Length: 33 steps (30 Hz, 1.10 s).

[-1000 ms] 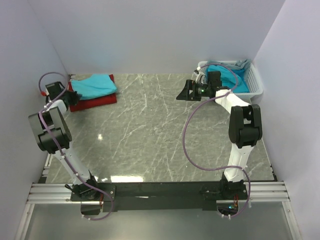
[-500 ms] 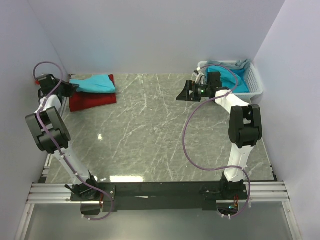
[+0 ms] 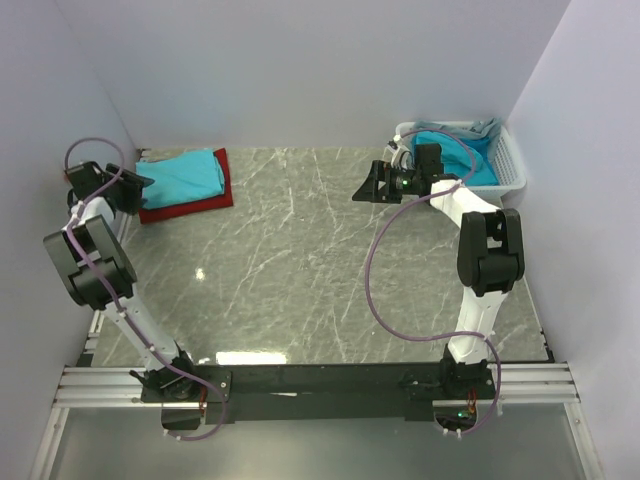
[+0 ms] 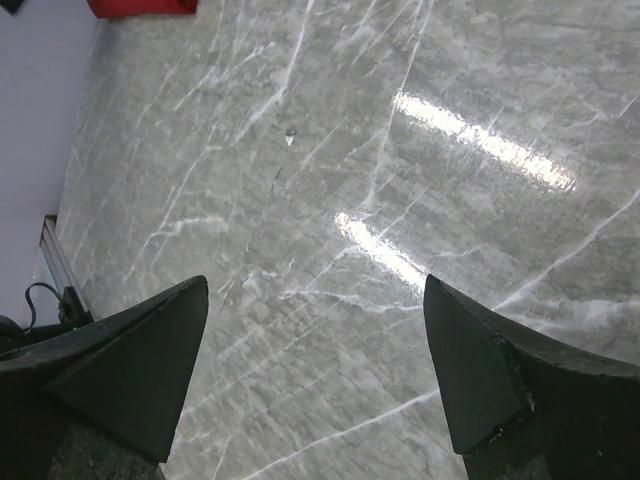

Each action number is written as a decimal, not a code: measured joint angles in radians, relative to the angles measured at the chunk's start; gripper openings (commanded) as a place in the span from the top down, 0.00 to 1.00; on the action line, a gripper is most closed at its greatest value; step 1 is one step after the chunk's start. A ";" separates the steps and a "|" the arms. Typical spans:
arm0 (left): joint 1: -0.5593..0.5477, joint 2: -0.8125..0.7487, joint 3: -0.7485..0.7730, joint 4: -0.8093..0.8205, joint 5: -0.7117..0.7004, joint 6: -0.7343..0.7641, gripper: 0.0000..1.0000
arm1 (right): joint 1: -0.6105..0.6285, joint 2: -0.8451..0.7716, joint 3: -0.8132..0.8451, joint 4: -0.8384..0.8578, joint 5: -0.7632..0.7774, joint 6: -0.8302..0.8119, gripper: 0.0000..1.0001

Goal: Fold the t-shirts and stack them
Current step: Neatly place the folded tshirt to the corner

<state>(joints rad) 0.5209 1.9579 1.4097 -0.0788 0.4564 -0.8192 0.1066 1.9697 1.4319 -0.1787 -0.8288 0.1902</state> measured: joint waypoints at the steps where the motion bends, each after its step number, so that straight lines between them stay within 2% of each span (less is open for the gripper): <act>1: 0.000 -0.006 -0.020 -0.003 -0.016 0.013 0.26 | 0.000 0.000 0.000 0.000 0.000 0.000 0.05; 5: 0.002 -0.070 -0.124 -0.040 -0.072 0.041 0.27 | 0.000 0.000 0.000 0.000 -0.001 0.002 0.05; 8: -0.016 -0.114 -0.122 -0.070 -0.080 0.060 0.30 | 0.000 0.001 0.000 0.000 -0.003 0.003 0.05; 12: -0.097 -0.103 -0.016 -0.098 -0.073 0.090 0.33 | 0.000 0.003 0.000 0.000 -0.003 0.003 0.05; 19: -0.327 -0.014 0.135 -0.160 -0.098 0.211 0.35 | -0.001 0.004 0.000 0.000 -0.004 0.003 0.05; 28: -0.444 0.153 0.328 -0.356 -0.356 0.441 0.40 | -0.005 0.006 0.000 0.002 -0.005 0.003 0.05; 33: -0.507 0.220 0.407 -0.406 -0.502 0.513 0.43 | -0.005 0.013 0.000 0.003 -0.004 0.003 0.05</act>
<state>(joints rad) 0.0139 2.1784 1.8172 -0.4843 -0.0452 -0.3061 0.1017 1.9831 1.4319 -0.1761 -0.8330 0.1936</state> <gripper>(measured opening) 0.592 0.948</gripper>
